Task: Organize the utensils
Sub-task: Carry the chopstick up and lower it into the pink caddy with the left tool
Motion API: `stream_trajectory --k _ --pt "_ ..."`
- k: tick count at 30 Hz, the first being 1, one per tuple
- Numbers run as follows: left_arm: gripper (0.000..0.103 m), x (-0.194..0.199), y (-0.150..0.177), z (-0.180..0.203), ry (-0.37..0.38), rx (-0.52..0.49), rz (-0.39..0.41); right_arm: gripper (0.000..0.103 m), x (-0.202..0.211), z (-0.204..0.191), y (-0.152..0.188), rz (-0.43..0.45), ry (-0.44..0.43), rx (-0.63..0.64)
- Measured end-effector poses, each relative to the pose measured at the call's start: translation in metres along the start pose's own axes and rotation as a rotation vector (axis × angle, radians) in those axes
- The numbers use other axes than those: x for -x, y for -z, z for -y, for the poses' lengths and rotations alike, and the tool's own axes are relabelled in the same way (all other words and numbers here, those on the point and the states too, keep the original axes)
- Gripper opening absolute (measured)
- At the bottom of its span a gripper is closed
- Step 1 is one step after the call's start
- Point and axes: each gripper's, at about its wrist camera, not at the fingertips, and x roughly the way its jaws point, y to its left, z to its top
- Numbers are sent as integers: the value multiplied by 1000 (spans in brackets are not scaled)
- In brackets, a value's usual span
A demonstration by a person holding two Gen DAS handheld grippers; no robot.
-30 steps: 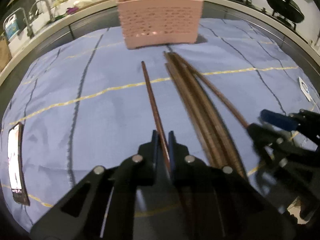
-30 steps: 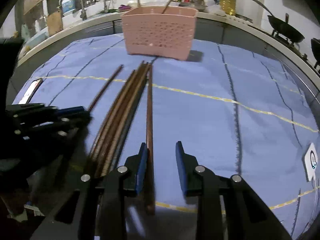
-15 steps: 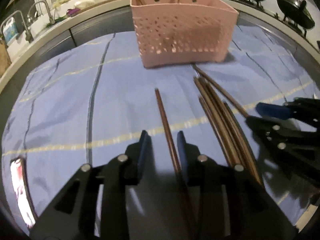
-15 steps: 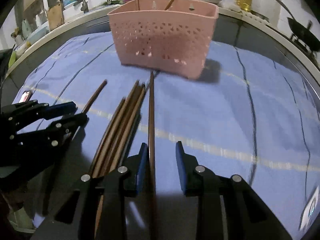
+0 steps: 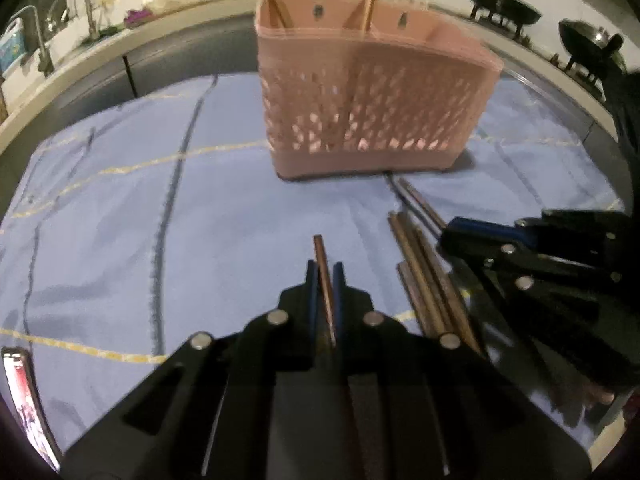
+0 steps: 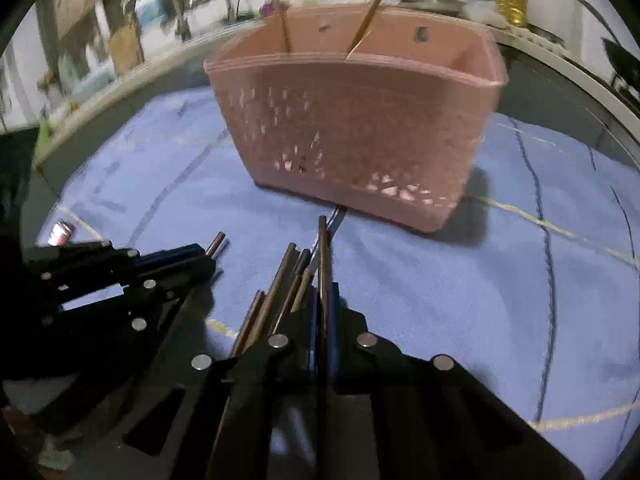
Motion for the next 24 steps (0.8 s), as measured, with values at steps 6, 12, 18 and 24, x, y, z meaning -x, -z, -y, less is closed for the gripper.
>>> stream_trajectory --k 6,12,18,24 --pt "4 86 -10 -4 36 22 189 5 90 2 6 245 -28 -42" --pt "4 160 -11 -5 49 40 356 5 158 -4 11 434 -23 -72" --pt "4 179 -5 -8 49 43 385 5 171 -9 15 468 -17 -80" --pt "4 178 -9 -13 58 52 370 5 167 -14 13 432 -16 -76"
